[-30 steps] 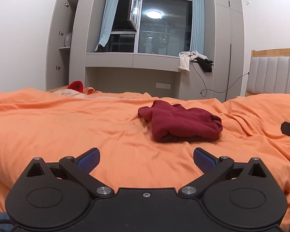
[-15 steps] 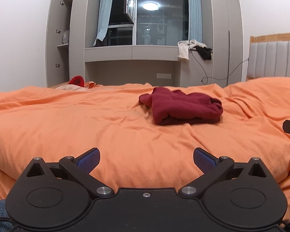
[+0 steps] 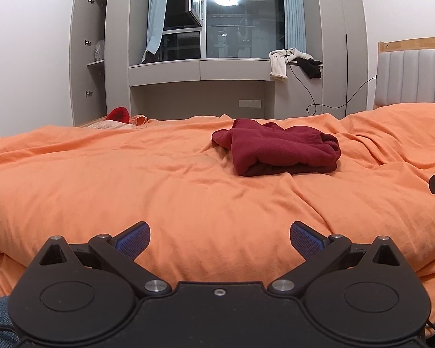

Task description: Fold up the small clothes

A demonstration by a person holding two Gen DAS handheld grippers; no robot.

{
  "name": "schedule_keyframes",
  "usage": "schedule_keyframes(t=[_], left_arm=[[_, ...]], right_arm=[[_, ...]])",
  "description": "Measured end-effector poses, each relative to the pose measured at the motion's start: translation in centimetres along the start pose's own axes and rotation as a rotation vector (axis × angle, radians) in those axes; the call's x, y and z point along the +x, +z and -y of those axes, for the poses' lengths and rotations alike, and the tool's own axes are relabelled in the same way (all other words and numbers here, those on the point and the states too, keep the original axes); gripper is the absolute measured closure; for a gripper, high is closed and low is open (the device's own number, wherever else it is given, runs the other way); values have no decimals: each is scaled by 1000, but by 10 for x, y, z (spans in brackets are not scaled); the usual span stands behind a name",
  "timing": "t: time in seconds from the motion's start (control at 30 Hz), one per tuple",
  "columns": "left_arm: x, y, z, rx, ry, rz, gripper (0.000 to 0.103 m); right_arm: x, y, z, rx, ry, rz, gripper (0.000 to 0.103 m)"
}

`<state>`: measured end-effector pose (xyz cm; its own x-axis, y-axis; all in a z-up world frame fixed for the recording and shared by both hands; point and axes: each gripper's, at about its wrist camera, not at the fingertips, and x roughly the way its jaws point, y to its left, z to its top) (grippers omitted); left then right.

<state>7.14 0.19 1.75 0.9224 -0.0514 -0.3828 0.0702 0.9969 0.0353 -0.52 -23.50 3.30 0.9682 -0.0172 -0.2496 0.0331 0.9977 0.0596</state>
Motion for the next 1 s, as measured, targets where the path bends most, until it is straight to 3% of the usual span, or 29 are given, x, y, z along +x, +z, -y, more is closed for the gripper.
schedule_keyframes(t=[1.0], left_arm=[[1,0,-1,-1,4,-7,1]], right_arm=[[1,-1,3,1,-10,-5,0]])
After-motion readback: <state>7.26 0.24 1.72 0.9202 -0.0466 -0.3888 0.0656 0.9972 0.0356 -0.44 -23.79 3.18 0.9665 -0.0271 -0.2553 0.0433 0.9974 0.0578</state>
